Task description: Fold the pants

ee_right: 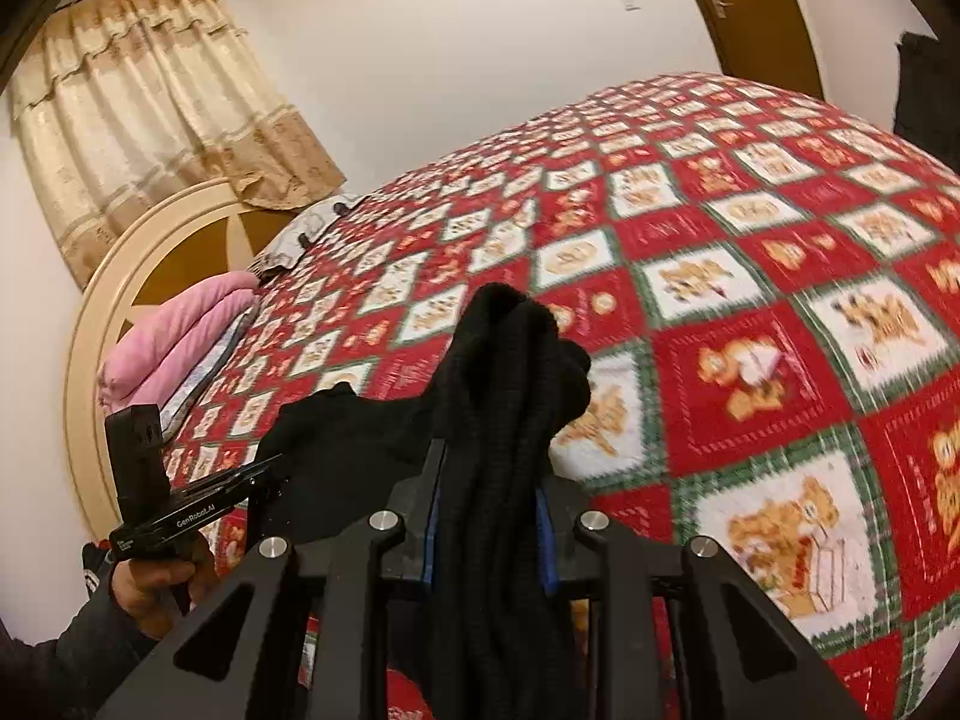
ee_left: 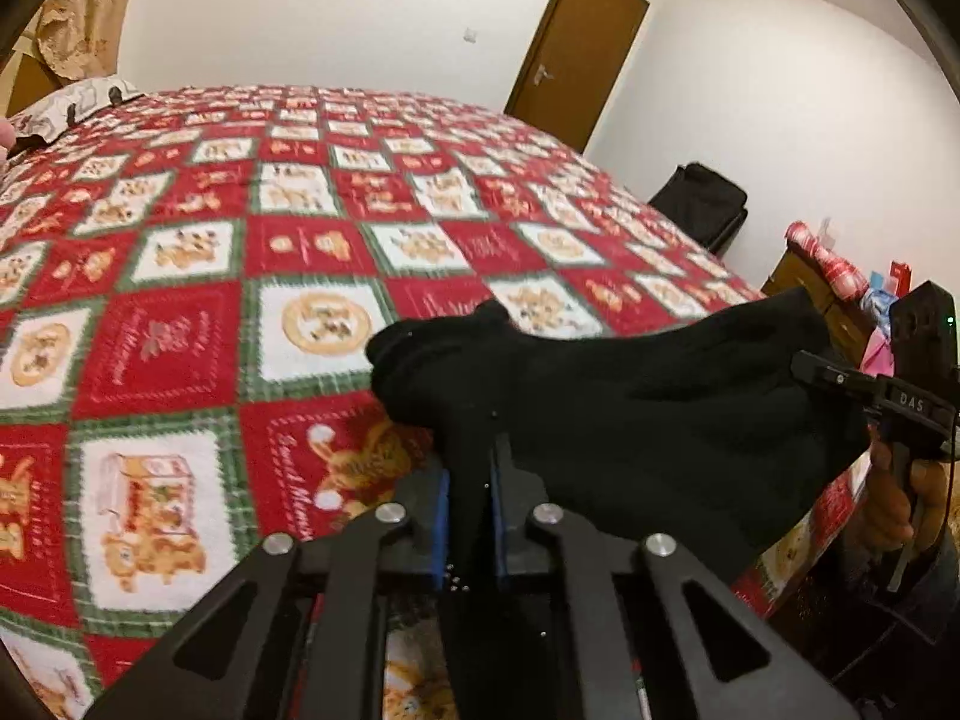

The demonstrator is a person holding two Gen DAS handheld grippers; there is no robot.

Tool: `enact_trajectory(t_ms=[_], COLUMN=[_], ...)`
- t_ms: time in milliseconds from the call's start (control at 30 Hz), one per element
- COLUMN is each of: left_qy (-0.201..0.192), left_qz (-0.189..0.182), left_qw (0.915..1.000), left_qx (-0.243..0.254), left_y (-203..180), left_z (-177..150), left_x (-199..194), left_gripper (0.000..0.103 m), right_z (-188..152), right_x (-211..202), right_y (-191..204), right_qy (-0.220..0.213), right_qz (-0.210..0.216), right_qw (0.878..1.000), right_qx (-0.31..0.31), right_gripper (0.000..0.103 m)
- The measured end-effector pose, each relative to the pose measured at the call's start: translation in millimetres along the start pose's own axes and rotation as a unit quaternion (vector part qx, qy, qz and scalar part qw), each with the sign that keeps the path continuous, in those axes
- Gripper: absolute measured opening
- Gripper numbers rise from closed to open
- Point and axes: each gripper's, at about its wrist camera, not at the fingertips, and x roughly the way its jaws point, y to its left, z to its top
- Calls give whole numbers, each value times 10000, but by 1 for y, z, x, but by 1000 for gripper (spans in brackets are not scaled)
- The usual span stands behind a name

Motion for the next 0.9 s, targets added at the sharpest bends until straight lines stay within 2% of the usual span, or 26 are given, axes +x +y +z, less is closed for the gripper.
enact_trajectory(t_ms=[167, 400, 633, 767, 900], left_qy=[-199, -524, -850, -899, -888], left_qz=[167, 683, 1544, 1893, 2152], left_qw=[9997, 9956, 9818, 9731, 9669], left_qx=[-33, -384, -708, -958, -1042], left_y=[18, 81, 157, 195, 221], left_z=[8, 23, 34, 34, 31], left_x=[-22, -61, -109, -121, -123], left_gripper=[11, 11, 11, 11, 11], right_z=[24, 62, 98, 110, 115], right_x=[23, 98, 191, 245, 283], right_y=[25, 94, 178, 219, 243], right_qy=[108, 495, 902, 1160, 1346], right_qz=[162, 606, 1138, 1281, 1336], right_qw=[9995, 9935, 9814, 9732, 9686], right_qx=[-249, -833, -1256, -1515, -1608], right_gripper=[25, 25, 25, 25, 25])
